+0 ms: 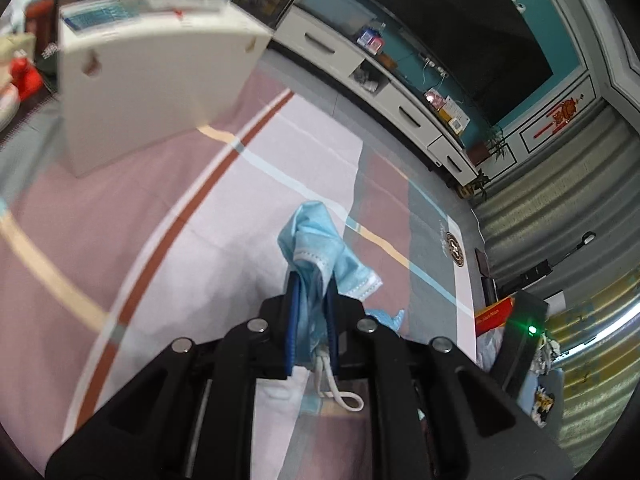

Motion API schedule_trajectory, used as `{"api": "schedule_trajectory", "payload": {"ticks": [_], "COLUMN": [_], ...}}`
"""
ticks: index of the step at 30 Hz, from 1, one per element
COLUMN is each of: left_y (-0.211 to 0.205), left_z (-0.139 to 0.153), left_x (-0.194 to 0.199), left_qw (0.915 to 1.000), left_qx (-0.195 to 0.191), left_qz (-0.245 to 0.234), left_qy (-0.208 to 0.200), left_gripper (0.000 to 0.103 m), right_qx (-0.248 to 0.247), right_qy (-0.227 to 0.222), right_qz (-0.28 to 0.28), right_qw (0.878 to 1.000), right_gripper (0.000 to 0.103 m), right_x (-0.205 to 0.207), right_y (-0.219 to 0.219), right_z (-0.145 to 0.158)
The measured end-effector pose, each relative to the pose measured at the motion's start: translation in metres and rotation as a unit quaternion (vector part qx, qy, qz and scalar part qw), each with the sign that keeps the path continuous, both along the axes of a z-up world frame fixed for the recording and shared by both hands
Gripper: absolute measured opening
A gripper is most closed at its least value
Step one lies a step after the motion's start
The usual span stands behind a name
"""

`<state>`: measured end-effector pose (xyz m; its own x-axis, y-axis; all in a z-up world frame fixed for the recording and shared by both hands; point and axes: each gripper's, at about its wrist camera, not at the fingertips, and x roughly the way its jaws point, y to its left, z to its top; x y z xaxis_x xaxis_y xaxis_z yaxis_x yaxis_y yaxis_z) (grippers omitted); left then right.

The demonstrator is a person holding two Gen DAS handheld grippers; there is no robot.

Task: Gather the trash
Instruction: 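Grasp the blue cloth with the right tool while the left tool grasps the blue mask, then carry the blue cloth and blue mask over to the black bin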

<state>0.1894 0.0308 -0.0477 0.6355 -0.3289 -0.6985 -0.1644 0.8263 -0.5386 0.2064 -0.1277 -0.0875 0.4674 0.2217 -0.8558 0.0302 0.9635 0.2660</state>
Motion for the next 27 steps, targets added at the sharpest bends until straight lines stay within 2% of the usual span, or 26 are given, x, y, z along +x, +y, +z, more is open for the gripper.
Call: {"api": "schedule_trajectory", "payload": {"ticks": [5, 7, 12, 16, 23, 27], "left_y": [-0.013, -0.017, -0.036, -0.058, -0.108, -0.151], "left_z": [0.027, 0.031, 0.033, 0.035, 0.041, 0.047], "left_x": [-0.047, -0.065, -0.113, -0.141, -0.164, -0.171], "left_qw": [0.9978, 0.9971, 0.9976, 0.9962, 0.9922, 0.9854], "left_qx": [0.058, 0.066, 0.053, 0.065, 0.083, 0.099], "left_qz": [0.006, -0.003, -0.016, -0.029, -0.06, -0.098], "left_qy": [-0.032, -0.037, -0.041, -0.051, -0.07, -0.098], "left_gripper": [0.013, 0.013, 0.013, 0.013, 0.013, 0.013], "right_qx": [0.006, 0.016, 0.03, 0.026, 0.01, -0.01], "right_qy": [-0.034, -0.044, -0.073, -0.098, -0.148, -0.184], "right_qz": [-0.003, -0.007, -0.023, -0.039, -0.093, -0.135], "right_qw": [0.999, 0.999, 0.997, 0.994, 0.985, 0.974], "right_gripper": [0.029, 0.029, 0.029, 0.029, 0.029, 0.03], "right_x": [-0.045, -0.064, -0.119, -0.154, -0.2, -0.223], "right_y": [-0.011, -0.019, -0.048, -0.072, -0.127, -0.162], "right_z": [0.021, 0.028, 0.048, 0.06, 0.083, 0.103]}}
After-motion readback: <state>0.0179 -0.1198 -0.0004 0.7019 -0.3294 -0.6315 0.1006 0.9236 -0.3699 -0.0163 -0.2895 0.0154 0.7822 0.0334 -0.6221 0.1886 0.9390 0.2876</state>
